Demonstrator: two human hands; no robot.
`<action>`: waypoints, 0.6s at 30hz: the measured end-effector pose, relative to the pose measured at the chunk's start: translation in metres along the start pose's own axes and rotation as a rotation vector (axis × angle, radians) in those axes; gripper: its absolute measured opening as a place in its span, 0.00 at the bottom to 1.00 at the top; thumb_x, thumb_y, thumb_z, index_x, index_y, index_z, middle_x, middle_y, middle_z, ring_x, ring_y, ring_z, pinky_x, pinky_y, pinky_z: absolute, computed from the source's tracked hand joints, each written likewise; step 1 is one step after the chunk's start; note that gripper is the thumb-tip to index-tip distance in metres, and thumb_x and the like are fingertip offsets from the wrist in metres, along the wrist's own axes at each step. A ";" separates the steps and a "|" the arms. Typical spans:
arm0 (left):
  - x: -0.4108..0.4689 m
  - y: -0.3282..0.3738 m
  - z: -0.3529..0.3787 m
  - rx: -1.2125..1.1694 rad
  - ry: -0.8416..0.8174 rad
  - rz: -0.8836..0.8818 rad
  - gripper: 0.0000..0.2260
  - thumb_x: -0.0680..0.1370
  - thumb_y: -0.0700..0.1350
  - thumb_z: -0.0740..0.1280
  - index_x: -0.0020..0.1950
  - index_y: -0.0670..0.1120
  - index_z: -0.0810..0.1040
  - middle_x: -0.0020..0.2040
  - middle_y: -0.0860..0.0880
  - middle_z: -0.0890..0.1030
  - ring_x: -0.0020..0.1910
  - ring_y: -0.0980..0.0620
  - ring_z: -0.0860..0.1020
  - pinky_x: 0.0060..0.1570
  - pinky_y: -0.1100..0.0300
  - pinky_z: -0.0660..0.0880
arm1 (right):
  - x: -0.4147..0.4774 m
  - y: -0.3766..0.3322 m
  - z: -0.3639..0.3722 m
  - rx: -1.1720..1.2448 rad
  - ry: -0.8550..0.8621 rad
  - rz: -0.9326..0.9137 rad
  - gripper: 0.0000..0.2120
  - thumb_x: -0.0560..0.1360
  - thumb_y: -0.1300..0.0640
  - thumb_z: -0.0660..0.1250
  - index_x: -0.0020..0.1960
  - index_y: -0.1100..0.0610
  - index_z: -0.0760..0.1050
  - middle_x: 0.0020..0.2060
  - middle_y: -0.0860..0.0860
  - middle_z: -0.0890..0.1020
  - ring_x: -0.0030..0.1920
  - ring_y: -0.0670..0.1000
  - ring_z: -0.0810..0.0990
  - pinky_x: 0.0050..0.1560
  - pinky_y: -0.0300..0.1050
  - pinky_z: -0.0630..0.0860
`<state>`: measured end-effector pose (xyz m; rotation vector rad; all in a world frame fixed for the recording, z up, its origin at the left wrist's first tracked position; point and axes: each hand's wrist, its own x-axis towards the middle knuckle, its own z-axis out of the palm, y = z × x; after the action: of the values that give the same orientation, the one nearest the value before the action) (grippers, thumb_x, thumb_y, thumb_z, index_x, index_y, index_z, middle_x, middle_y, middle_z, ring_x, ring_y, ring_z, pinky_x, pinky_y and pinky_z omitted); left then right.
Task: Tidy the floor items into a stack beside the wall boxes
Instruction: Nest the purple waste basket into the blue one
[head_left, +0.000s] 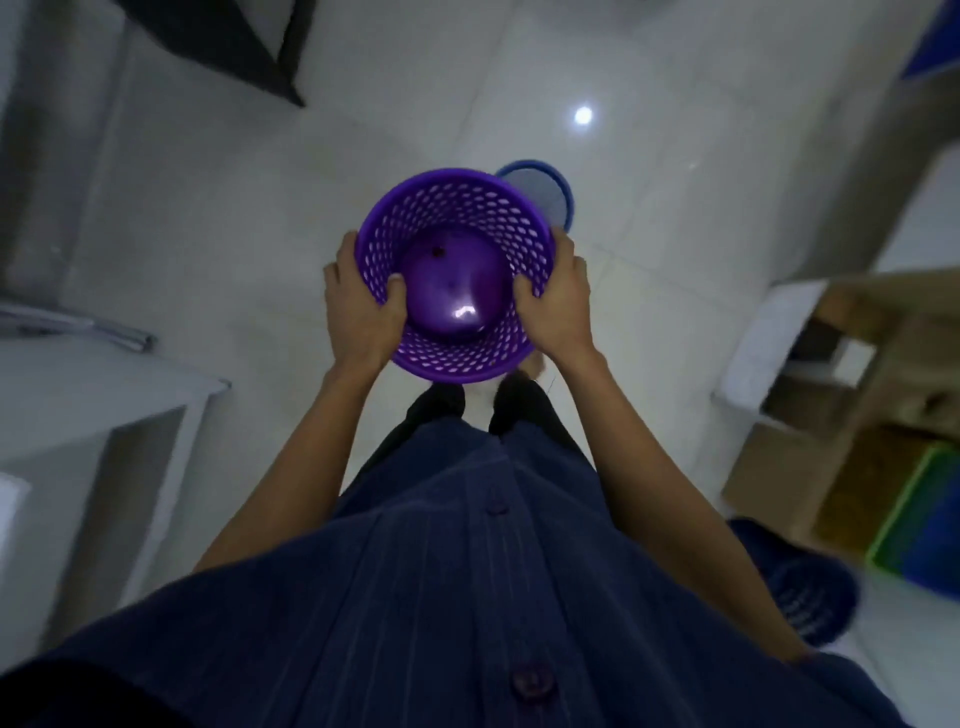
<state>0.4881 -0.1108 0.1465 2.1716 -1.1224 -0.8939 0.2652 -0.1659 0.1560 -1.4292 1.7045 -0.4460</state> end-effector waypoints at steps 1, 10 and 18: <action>-0.012 0.013 0.004 0.015 -0.046 0.055 0.31 0.79 0.50 0.65 0.80 0.49 0.58 0.71 0.46 0.70 0.60 0.61 0.66 0.58 0.63 0.67 | -0.021 0.010 -0.016 0.026 0.056 0.025 0.31 0.77 0.57 0.66 0.77 0.57 0.60 0.64 0.56 0.75 0.63 0.56 0.74 0.62 0.60 0.75; -0.169 0.119 0.118 0.194 -0.621 0.638 0.27 0.79 0.48 0.66 0.77 0.46 0.64 0.67 0.44 0.74 0.63 0.50 0.72 0.59 0.56 0.72 | -0.253 0.159 -0.111 0.293 0.725 0.464 0.32 0.79 0.52 0.66 0.79 0.50 0.58 0.70 0.51 0.72 0.67 0.51 0.71 0.62 0.44 0.70; -0.410 0.157 0.252 0.275 -0.918 0.961 0.26 0.78 0.48 0.67 0.75 0.48 0.66 0.66 0.46 0.75 0.61 0.54 0.70 0.54 0.57 0.72 | -0.482 0.290 -0.173 0.438 1.087 0.686 0.30 0.79 0.52 0.67 0.78 0.51 0.60 0.66 0.53 0.75 0.62 0.53 0.76 0.60 0.48 0.77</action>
<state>0.0428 0.1168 0.2234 1.0041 -2.5070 -1.2834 -0.0559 0.3229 0.2250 -0.1524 2.5369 -1.2273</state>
